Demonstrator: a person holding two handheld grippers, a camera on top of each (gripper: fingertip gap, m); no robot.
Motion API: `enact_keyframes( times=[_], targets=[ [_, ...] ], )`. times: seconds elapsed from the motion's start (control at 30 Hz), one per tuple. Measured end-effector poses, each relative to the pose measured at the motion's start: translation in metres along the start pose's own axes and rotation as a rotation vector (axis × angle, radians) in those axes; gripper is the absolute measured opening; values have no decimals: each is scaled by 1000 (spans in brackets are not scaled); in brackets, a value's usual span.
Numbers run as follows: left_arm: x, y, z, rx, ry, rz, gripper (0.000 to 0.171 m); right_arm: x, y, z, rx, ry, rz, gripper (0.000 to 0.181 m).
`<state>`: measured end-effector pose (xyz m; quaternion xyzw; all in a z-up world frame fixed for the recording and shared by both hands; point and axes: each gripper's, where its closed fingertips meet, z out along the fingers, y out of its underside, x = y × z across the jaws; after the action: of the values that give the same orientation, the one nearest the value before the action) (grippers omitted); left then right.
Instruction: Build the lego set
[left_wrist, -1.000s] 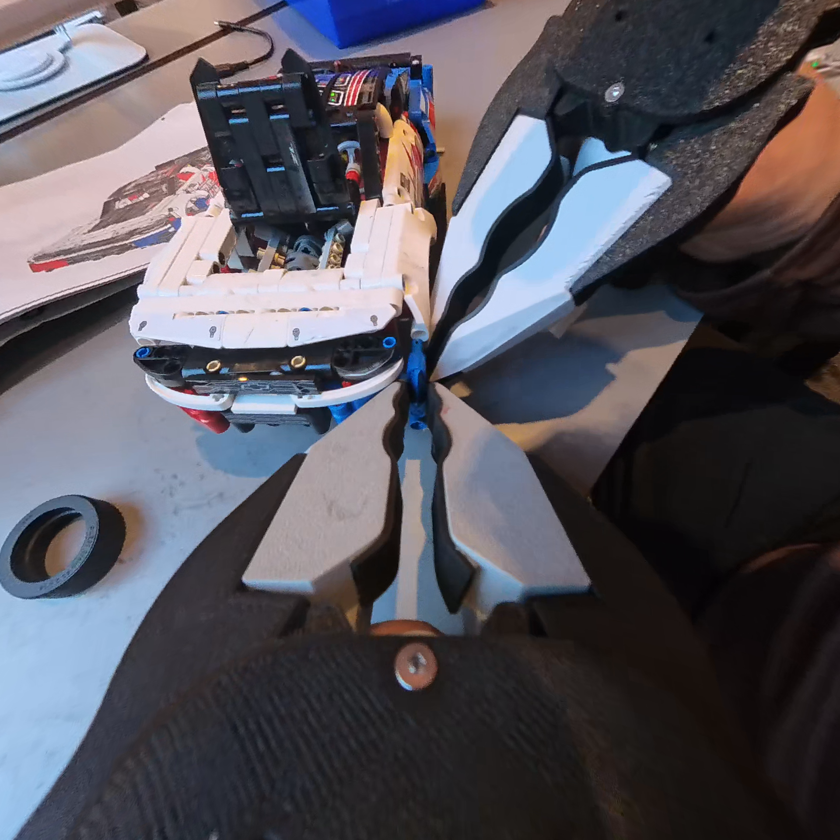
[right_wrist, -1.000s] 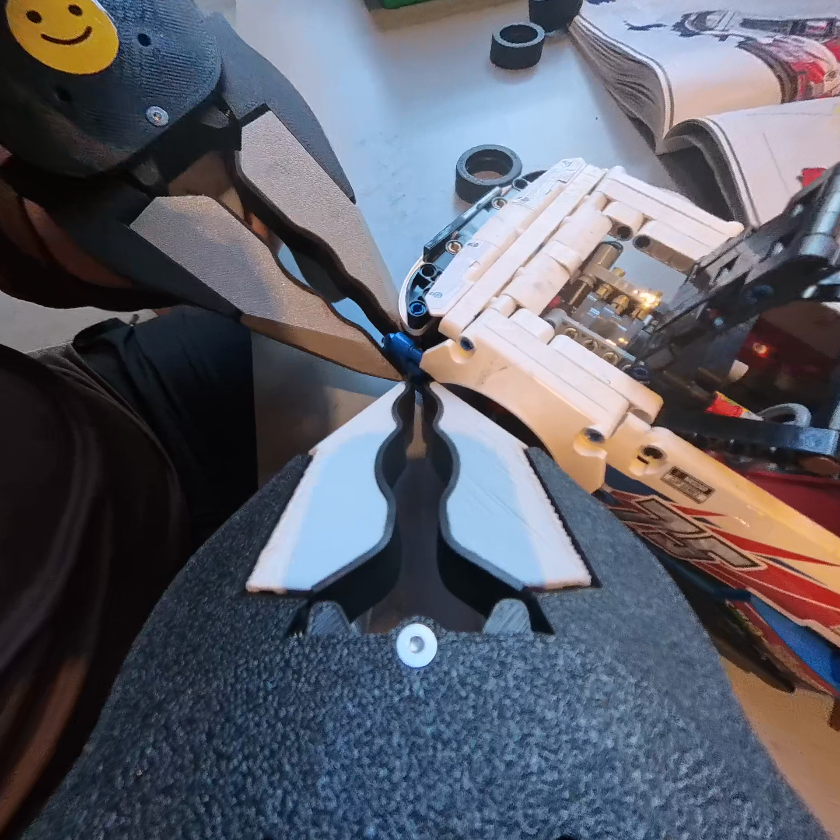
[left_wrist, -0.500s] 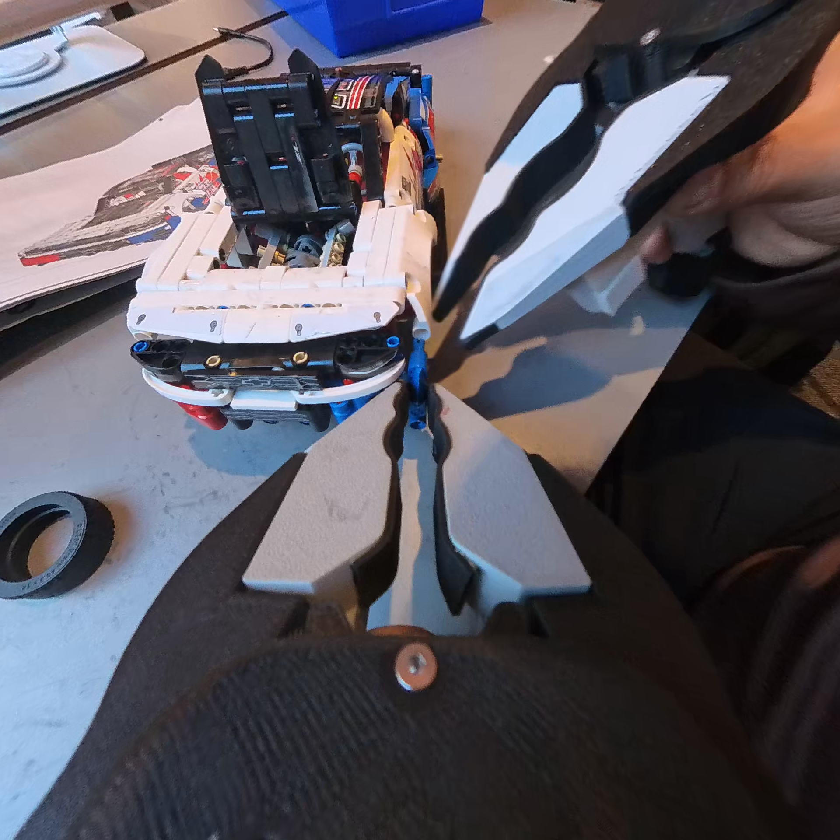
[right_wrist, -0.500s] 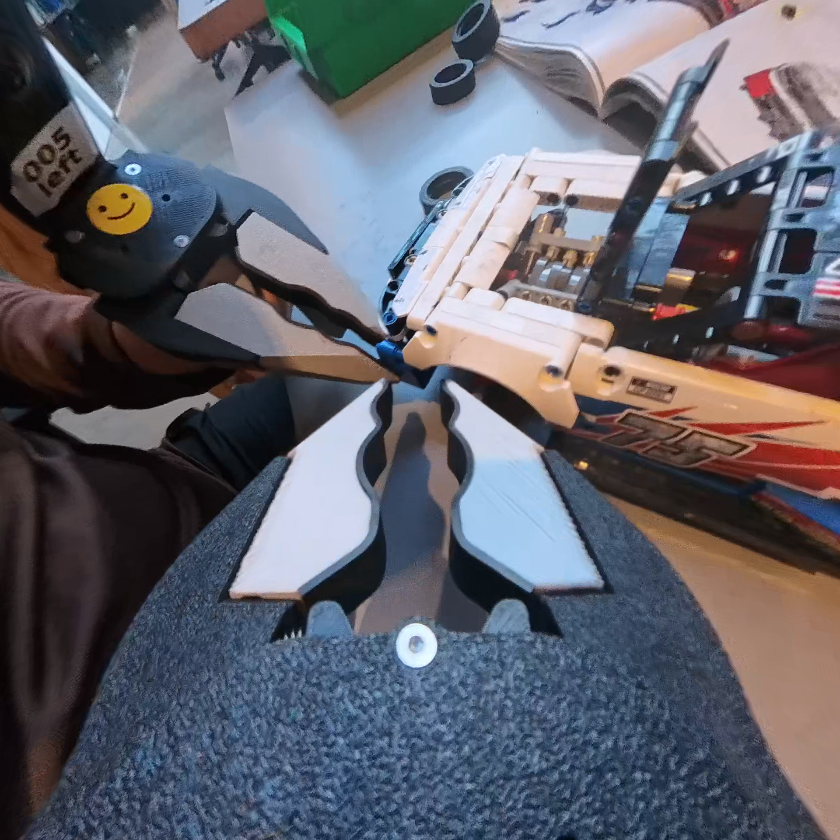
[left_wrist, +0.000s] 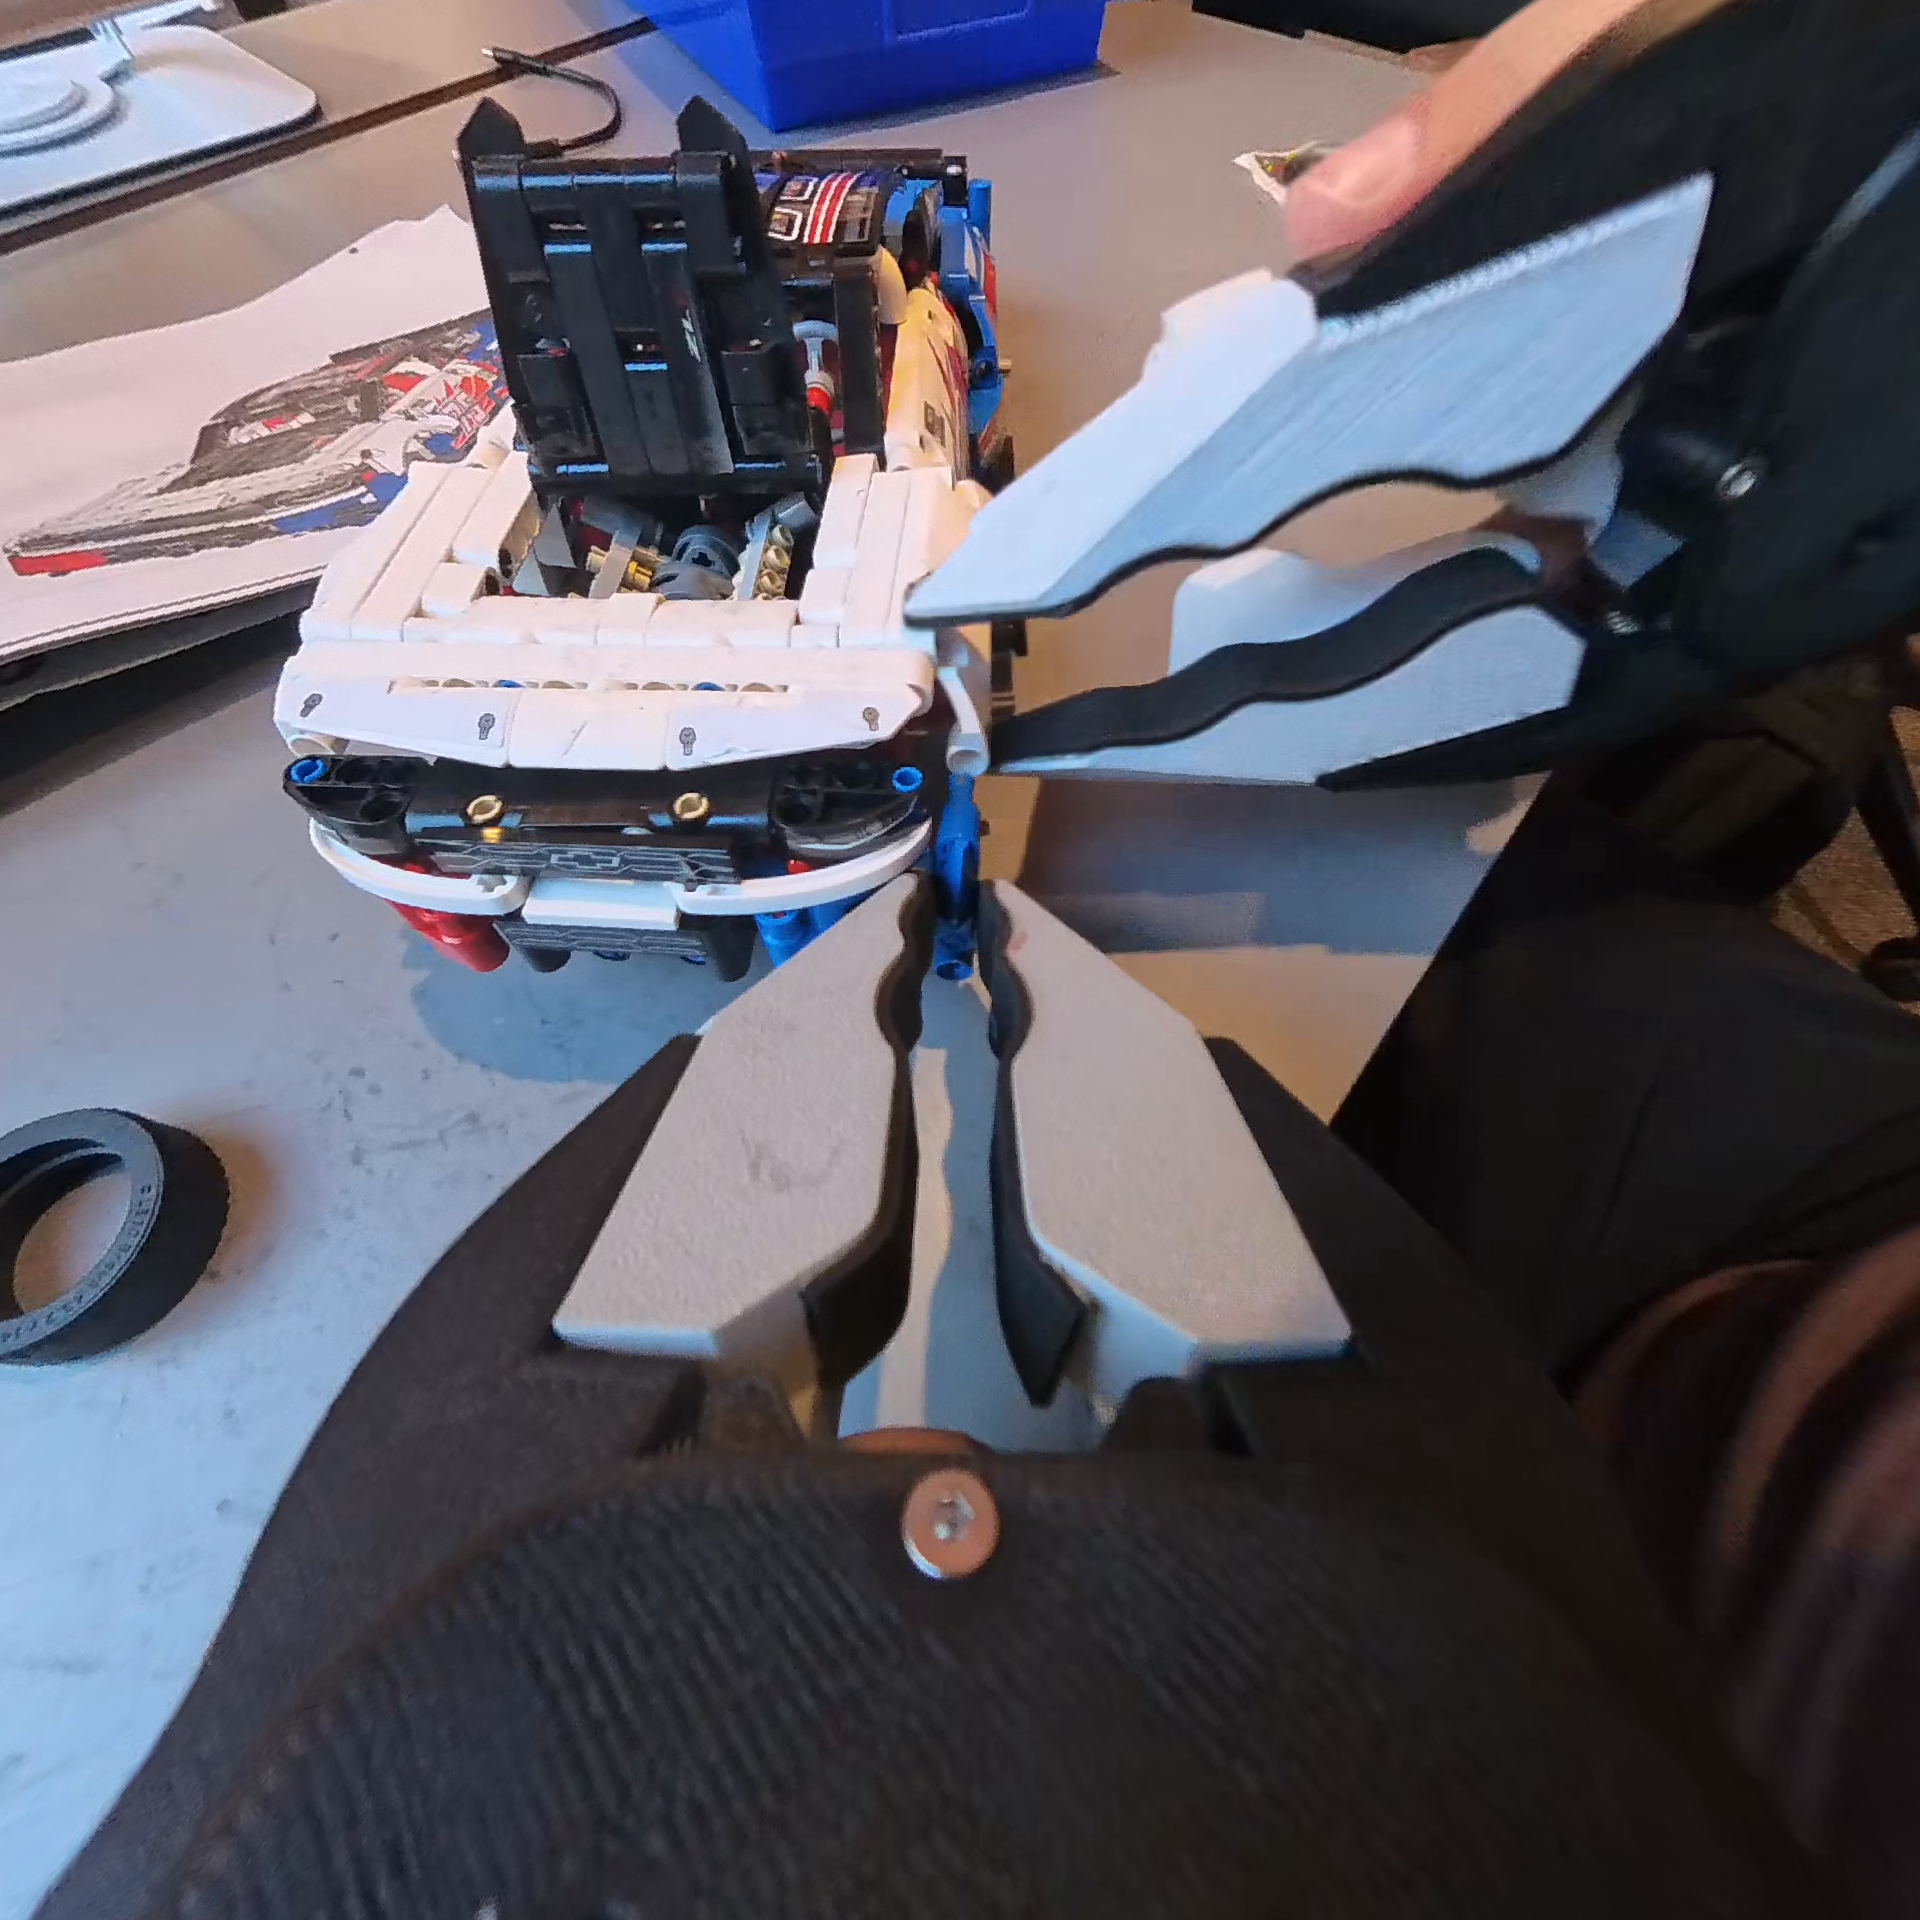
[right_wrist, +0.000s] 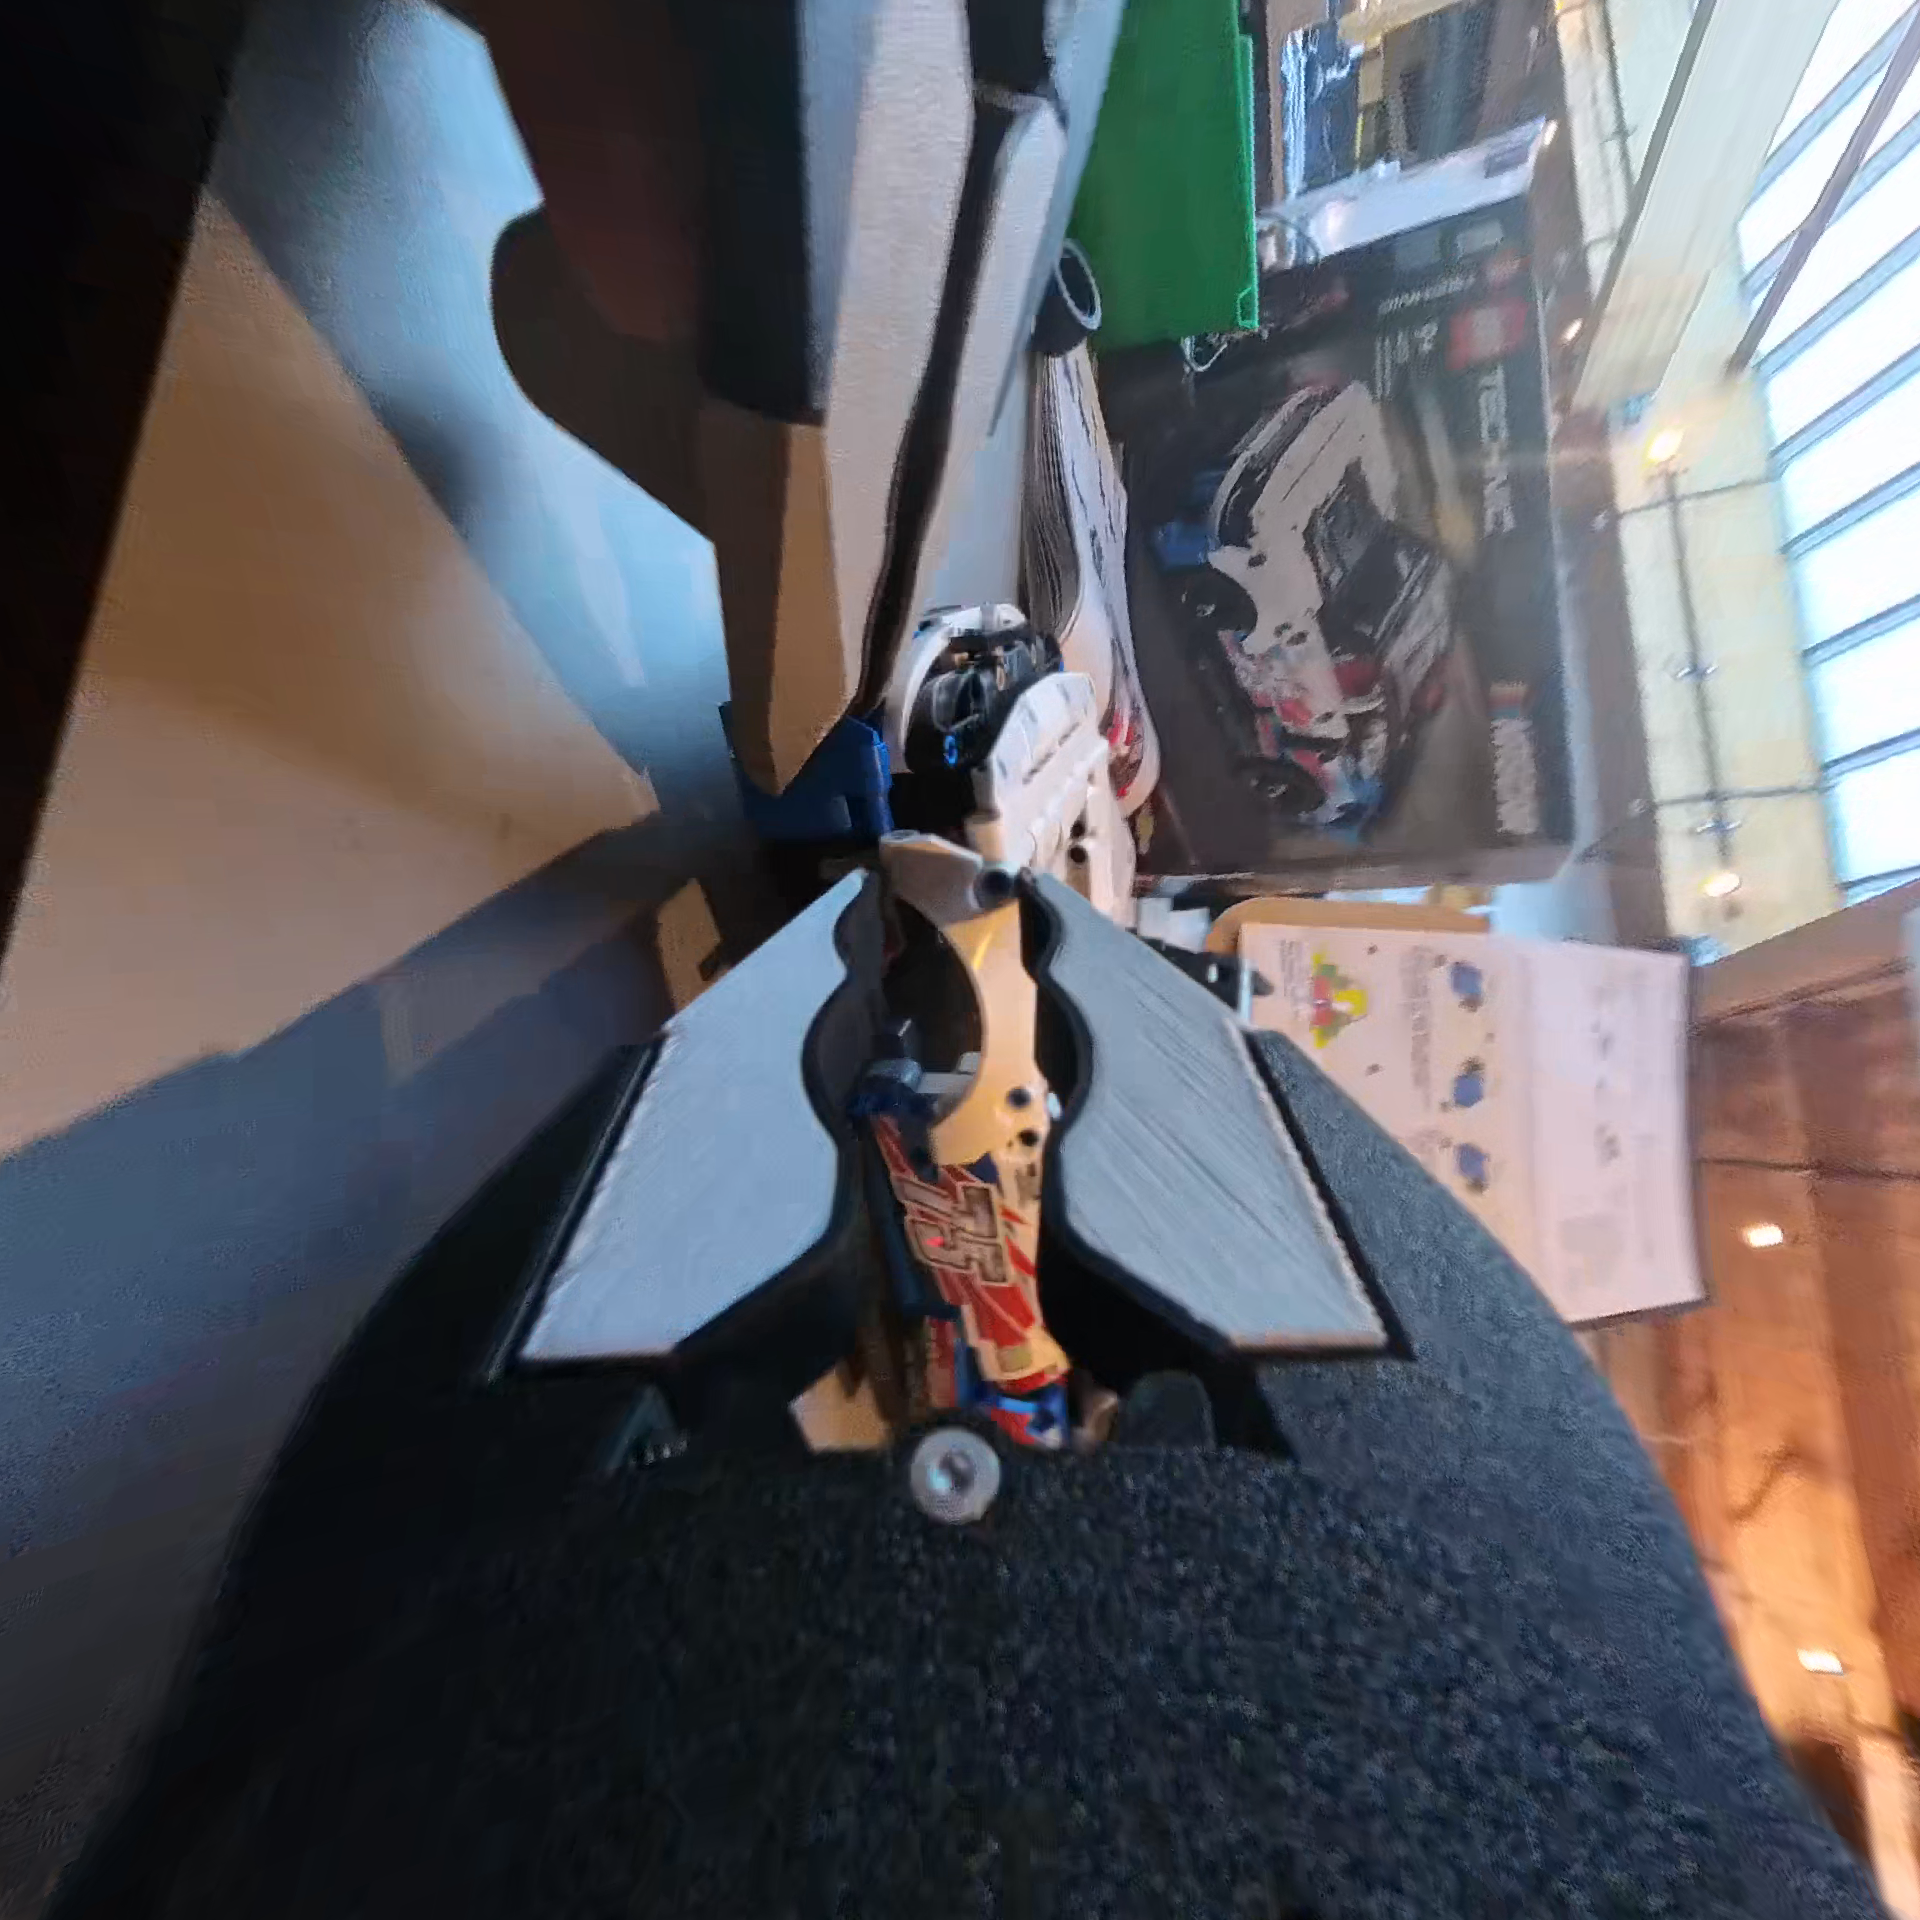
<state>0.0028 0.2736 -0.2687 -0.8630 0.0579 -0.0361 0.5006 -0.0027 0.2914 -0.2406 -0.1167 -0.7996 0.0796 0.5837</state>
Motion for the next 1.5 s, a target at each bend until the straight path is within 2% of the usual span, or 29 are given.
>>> enact_keyframes(
  times=[0.1,0.33,0.67,0.93,1.37,1.5],
  targets=[
    [0,-1,0,6,5,-13,4,1,1,2,2,49,-144,23],
    [0,-3,-3,27,39,-65,4,-1,0,3,19,106,-238,21],
    [-1,-3,0,-14,31,-37,4,-2,0,4,6,78,-97,21],
    [0,-3,2,-39,17,-10,4,-3,1,4,-10,99,-82,21],
    [-1,0,3,-144,-9,188,4,-3,1,5,-18,63,-4,21],
    [-4,-3,2,-178,75,89,3,-1,2,7,-16,61,14,20]
  ],
)
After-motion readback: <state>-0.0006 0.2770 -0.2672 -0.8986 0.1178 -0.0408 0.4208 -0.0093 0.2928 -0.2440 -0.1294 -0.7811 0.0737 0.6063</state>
